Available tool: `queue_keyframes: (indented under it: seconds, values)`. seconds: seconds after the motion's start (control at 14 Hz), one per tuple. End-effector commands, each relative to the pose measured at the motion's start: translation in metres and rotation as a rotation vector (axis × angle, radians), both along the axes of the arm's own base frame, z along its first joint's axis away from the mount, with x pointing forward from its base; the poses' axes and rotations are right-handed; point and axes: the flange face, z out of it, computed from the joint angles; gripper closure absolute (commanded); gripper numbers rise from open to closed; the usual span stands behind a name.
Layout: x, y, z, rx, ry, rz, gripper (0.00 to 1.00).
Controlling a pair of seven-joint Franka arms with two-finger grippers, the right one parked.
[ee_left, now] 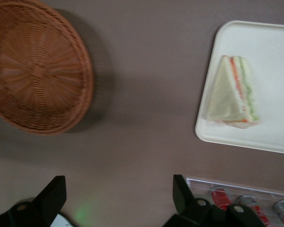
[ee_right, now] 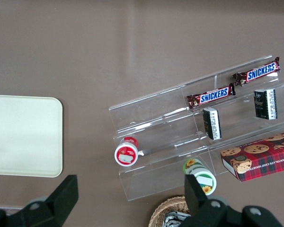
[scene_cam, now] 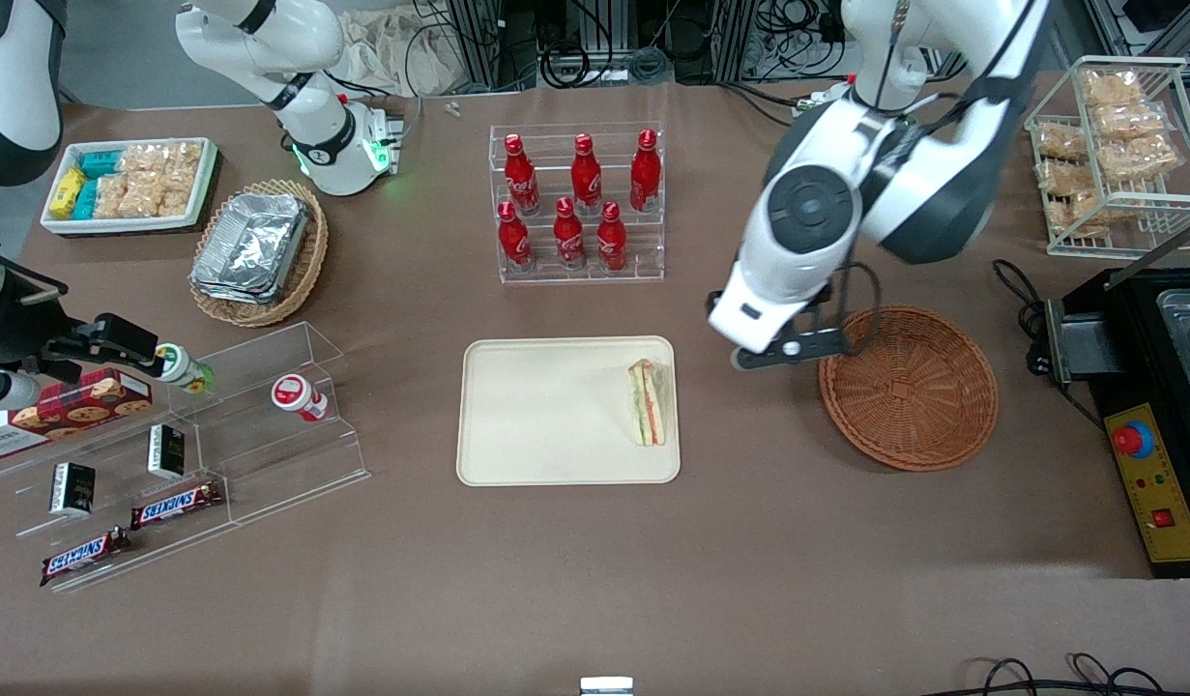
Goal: Place sandwich from basket to tray
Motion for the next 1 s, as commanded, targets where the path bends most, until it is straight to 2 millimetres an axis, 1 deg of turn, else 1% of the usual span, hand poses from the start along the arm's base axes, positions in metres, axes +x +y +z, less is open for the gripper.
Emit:
queue_keyframes:
  seconds: [0.0,0.14,0.29,0.36,0.43,0.5,0.57,0.64,0.71,0.93]
  values:
    - [0.003,0.068,0.029,0.010,0.015,-0.064,0.00]
    - [0.012,0.123,0.046,0.000,0.025,-0.079,0.00]
    - [0.020,0.181,0.065,-0.024,0.021,-0.113,0.00]
    - [0.026,0.207,0.072,-0.041,0.012,-0.151,0.00]
    - [0.031,0.222,0.084,-0.059,-0.004,-0.211,0.00]
    - [0.036,0.247,0.087,-0.071,-0.007,-0.226,0.00]
    - [0.037,0.277,0.087,-0.084,-0.005,-0.191,0.00]
    - [0.037,0.288,0.089,-0.086,-0.007,-0.169,0.00]
    - [0.034,0.285,0.096,-0.072,-0.006,-0.167,0.00]
    - [0.035,0.288,0.094,-0.075,0.009,-0.173,0.00]
